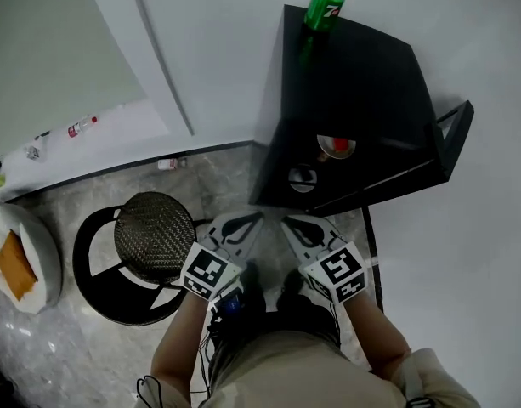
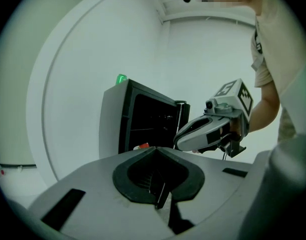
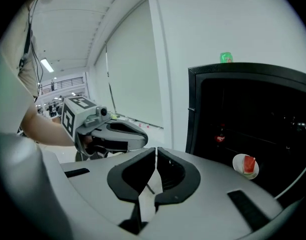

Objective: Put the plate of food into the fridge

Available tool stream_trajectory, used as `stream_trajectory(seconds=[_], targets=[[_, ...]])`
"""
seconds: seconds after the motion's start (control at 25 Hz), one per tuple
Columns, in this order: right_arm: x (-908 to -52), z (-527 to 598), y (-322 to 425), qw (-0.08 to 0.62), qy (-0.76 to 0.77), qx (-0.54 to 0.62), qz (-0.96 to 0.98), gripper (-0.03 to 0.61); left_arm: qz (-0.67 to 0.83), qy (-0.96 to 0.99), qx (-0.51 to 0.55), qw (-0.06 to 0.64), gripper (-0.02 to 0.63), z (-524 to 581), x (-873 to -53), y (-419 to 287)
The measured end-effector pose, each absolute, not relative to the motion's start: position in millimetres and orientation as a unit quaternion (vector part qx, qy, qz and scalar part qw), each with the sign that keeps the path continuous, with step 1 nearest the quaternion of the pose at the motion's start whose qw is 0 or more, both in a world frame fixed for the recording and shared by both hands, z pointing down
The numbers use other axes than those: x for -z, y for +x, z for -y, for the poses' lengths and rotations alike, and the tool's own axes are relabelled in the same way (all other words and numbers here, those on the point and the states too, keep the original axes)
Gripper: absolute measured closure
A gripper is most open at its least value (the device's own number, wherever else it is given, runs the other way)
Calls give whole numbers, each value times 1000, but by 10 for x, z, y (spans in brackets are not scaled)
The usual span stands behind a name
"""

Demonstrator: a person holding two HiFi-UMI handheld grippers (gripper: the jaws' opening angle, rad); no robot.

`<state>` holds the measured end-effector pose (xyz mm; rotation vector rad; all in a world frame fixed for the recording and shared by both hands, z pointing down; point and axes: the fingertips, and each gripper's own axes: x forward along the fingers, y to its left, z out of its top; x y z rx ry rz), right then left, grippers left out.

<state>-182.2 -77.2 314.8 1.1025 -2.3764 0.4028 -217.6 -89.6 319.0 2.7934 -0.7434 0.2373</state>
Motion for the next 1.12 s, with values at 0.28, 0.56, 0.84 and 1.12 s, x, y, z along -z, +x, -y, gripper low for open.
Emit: stream_trajectory(seconds=[0.28,0.56,0.84,1.12], targets=[[-2848,622,-1798,223,415,-134,872,551,254,959,-71,101,604,742,-2861,-2187],[-2662,441,-1691,225,430,-114,867,551,231,968,-57,77,604,585,-2666,-1962],[-2551,246,-1389,208,448,-114,862,551,216,973,-54,64,604,453,-2517,-1641],[-2325,38,-946,169,450,-94,872,552,231,970,-71,27,604,215,-2298,-1175]])
